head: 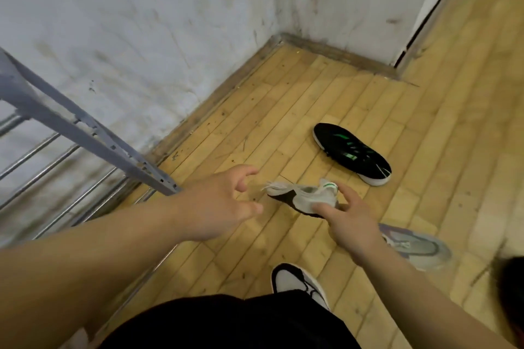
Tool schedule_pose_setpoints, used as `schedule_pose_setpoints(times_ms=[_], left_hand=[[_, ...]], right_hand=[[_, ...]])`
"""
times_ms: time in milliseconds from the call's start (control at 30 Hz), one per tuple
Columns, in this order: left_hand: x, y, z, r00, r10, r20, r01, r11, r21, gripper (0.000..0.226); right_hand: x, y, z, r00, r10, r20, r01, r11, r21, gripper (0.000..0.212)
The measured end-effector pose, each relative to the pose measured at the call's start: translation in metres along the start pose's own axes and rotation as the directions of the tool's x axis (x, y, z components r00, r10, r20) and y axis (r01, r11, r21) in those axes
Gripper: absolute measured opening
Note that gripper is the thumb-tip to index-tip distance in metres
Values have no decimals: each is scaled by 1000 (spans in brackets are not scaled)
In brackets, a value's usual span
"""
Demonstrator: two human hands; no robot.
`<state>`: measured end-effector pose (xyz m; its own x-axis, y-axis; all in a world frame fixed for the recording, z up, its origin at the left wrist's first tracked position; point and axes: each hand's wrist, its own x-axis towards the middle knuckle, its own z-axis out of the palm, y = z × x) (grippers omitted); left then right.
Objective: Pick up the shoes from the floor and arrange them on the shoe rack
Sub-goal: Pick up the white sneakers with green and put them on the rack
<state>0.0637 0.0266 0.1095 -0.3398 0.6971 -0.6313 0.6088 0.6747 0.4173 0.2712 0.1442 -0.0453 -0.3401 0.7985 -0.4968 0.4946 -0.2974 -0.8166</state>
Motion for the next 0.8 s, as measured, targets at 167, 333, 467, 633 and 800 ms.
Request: schedule_pose_setpoints(times_ms=[167, 333, 467, 633, 800], left_hand=[[-26, 66, 28, 1000, 0, 20, 4, 983, -185, 64], [-34, 98, 96, 989, -116, 95, 148, 863, -483, 61], [-39, 96, 122, 994, -99, 47, 107, 800, -590, 59], [-76, 95, 104, 996, -88, 2, 64, 714, -697, 54], [-140, 77, 68, 987, -77, -143, -83, 517, -852, 39]], right_hand=[[-62, 5, -42, 995, -104, 6, 103, 993, 57, 75], [-109, 7, -77, 977, -207, 56, 198, 970, 144, 72], [-130, 13, -94, 962, -256, 91, 245, 963, 114, 77], [-151, -8, -103, 937, -321, 140, 320, 947, 28, 101], [-174, -83, -101, 832, -462, 307, 507, 858, -81, 103]])
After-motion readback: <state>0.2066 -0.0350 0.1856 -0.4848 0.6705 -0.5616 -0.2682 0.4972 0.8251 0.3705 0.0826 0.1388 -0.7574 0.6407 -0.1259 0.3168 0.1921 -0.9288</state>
